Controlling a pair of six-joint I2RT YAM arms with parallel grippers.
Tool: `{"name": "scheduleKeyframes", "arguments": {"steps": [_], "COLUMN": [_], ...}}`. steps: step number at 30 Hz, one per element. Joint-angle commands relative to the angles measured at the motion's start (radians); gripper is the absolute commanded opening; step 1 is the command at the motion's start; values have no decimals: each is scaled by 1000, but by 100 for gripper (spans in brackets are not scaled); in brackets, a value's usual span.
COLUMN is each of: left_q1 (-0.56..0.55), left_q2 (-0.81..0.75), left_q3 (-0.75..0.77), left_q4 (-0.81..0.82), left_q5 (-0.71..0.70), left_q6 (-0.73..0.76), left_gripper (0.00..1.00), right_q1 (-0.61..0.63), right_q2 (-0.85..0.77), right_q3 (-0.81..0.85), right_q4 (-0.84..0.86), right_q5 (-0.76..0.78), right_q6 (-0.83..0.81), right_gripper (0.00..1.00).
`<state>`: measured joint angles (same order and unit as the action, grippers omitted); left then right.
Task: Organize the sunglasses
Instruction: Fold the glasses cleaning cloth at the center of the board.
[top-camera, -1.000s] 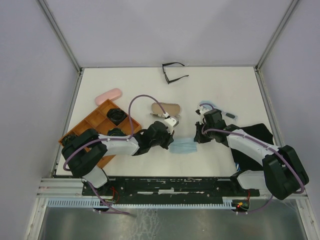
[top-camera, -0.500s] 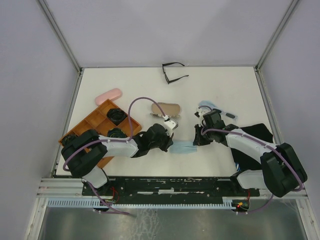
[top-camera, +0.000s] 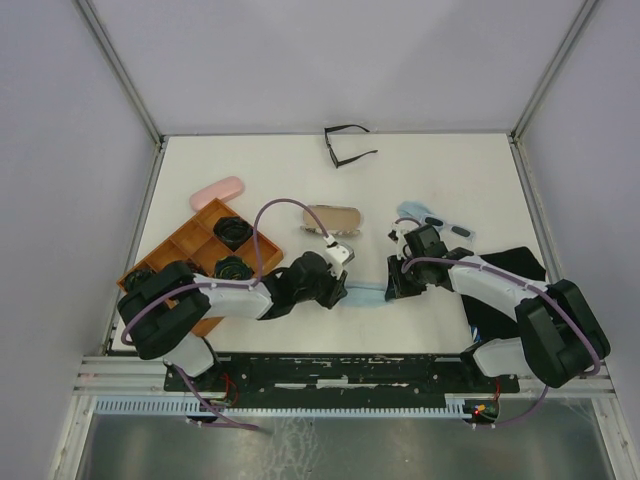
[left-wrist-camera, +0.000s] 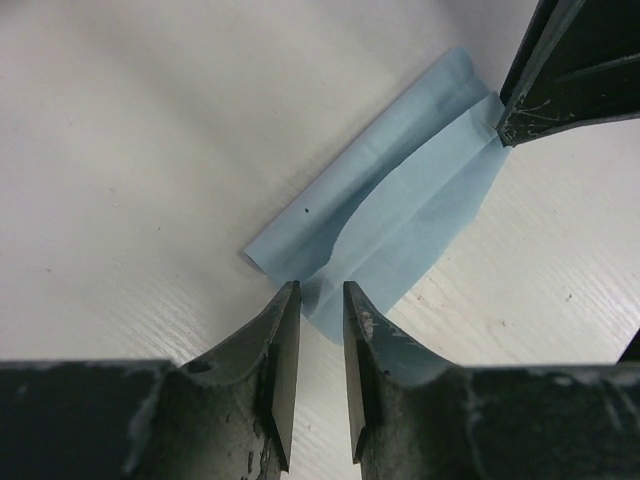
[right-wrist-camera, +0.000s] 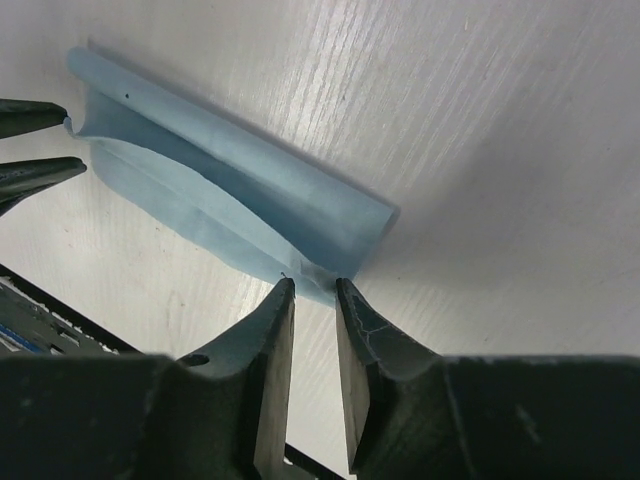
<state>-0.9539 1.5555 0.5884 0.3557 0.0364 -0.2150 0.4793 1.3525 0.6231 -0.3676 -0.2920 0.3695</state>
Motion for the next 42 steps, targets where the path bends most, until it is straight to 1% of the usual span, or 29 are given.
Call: {"name": "scheduleKeyframes", "arguments": {"steps": [1, 9, 15, 20, 25, 27, 33, 37, 42], "left_q1": [-15, -28, -34, -35, -32, -25, 13, 16, 16], "left_q2": [-52, -97, -123, -196, -267, -256, -151, -60, -24], "left_q3": [-24, -71, -98, -131, -135, -108, -51, 14, 30], "left_q4": [67, 74, 72, 65, 60, 38, 74, 59, 73], "left_q5": [25, 40, 42, 11, -81, -114, -91, -87, -82], "left_q6": [-8, -31, -43, -77, -143, -171, -256, -279, -293], "left_gripper": [32, 33, 34, 36, 45, 45, 45, 43, 43], "right_q1": [0, 0, 1, -1, -1, 0, 0, -1, -1], "right_q2": [-18, -55, -83, -163, -235, -233, -191, -157, -115], "right_q3": [3, 3, 10, 9, 3, 2, -24, -39, -54], "right_q4": [-13, -46, -86, -97, -69, -50, 54, 103, 131], "right_q5": [-24, -39, -18, 107, 256, 292, 292, 286, 275], "right_q6": [0, 9, 19, 65, 126, 153, 248, 283, 294], "right_gripper": [32, 33, 34, 38, 45, 47, 49, 49, 49]}}
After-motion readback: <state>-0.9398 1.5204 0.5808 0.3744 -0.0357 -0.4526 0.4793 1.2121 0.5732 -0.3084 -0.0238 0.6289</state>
